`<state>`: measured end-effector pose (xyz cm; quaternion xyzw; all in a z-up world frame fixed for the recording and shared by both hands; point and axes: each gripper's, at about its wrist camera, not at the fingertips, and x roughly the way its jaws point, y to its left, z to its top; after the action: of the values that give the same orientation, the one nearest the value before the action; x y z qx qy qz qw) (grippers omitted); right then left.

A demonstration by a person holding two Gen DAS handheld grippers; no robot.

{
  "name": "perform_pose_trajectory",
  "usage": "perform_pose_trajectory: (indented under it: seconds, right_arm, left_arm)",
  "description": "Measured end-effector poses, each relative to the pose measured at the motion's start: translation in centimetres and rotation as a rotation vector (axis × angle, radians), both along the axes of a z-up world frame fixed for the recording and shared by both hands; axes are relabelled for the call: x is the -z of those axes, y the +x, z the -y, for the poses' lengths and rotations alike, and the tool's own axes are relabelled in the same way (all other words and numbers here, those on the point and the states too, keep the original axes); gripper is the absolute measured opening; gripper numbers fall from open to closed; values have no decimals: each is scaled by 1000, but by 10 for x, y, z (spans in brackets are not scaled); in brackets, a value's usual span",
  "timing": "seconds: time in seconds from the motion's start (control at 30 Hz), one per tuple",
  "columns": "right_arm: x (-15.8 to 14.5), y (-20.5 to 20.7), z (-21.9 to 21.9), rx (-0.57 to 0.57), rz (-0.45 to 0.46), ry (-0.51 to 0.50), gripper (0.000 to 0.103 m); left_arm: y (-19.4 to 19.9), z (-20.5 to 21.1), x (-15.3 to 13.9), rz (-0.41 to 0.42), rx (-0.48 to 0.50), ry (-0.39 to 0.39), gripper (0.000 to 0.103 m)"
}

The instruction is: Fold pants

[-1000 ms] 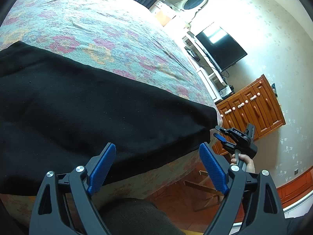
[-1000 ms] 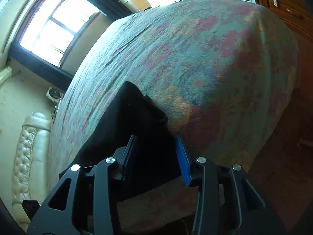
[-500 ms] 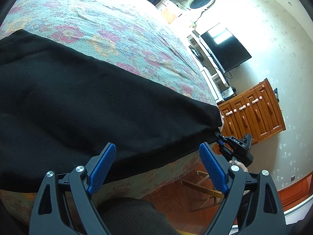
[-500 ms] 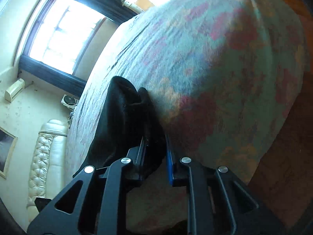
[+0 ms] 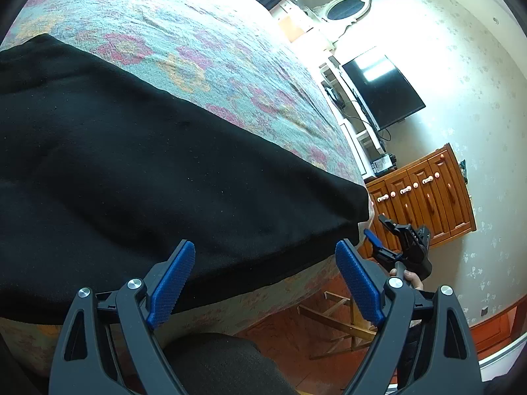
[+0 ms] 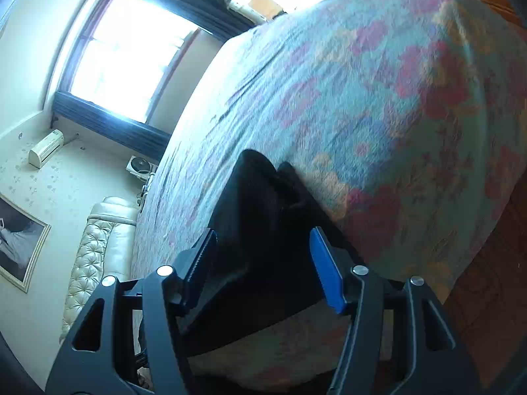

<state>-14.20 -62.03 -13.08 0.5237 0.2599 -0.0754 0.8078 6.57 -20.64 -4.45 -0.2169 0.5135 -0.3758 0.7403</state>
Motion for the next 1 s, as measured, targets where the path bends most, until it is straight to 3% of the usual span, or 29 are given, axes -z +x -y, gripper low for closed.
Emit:
perform_pose_trajectory:
  seconds: [0.2,0.27,0.33,0.4,0.53,0.67,0.73,0.87,1.0]
  right_arm:
    - [17,31,-17,-6,26,94,61]
    - [20,36,-17,13,5,86,55]
    - [18,39,-21,12,-11,55,24]
    - [15,46,-21,18,-14,44,11]
    - [-1,45,-22,37,15,16,8]
    - [-19,54,-25,26,39,-11,8]
    - [-24,54,-23,26,49,-7,8]
    - [-30,56,-15,31,80,3,8]
    - [-35,53,-12,24,107,15,8]
  left_arm:
    - [-5,-1,-2,-12,1,-28,86]
    - [-9,3,-3,-42,4,-76,86]
    - [-13,12,-1,-100,5,-145,86]
    - [-19,28,1,-166,11,-220,86]
    - [-28,66,9,-259,18,-291,86]
    - [-27,87,20,-316,-39,-330,86]
    - [-23,90,27,-342,-83,-336,86]
    - [-24,88,49,-471,-188,-361,86]
    - [-22,76,59,-489,-300,-383,86]
